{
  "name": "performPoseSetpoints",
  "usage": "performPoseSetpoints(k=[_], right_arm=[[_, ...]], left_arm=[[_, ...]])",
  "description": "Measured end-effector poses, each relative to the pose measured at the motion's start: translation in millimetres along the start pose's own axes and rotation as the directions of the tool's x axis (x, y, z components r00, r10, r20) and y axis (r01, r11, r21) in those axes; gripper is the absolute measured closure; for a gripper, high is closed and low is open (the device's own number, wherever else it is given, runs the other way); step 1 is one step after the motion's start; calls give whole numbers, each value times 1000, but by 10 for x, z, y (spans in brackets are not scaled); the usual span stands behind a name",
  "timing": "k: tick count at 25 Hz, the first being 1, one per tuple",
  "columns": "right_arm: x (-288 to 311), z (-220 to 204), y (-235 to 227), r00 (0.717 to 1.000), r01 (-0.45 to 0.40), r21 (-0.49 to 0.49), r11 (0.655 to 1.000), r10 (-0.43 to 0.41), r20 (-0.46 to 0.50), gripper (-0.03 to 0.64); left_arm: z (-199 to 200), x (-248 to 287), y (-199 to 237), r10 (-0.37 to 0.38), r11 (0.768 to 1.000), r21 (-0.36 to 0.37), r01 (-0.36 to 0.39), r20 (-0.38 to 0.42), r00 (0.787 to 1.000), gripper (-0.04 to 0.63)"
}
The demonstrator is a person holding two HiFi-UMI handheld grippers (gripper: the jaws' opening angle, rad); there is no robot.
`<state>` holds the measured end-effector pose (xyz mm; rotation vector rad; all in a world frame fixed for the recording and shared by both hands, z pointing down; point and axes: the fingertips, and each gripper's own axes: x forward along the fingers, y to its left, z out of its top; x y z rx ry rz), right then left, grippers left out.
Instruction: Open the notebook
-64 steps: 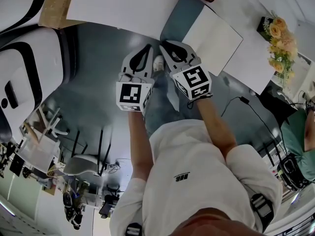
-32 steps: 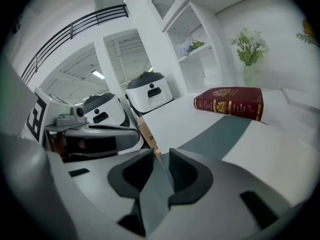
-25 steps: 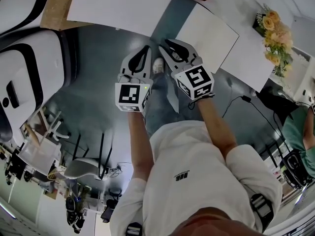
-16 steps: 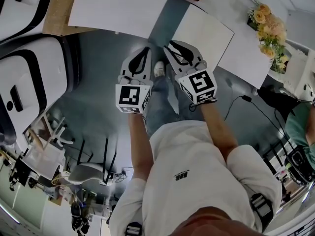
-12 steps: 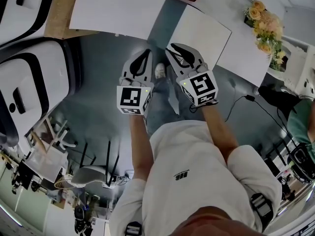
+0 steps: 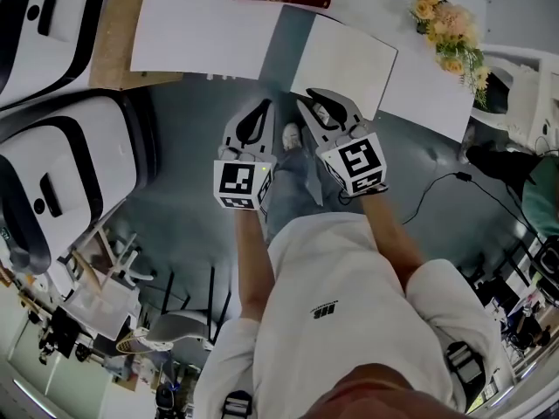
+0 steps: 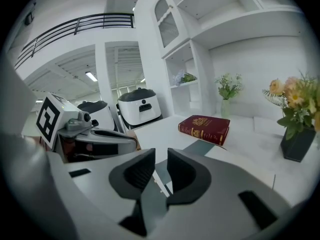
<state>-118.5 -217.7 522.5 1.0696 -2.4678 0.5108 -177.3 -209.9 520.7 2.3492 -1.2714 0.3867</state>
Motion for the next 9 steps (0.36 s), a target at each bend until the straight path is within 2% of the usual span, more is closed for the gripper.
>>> performPoseSetpoints(k=[9], right_arm=[[-147,7,30,999,36,7,999,-36,5,560]], left_arm=[[49,-65,-116,-34,999,15,34,0,999,595]])
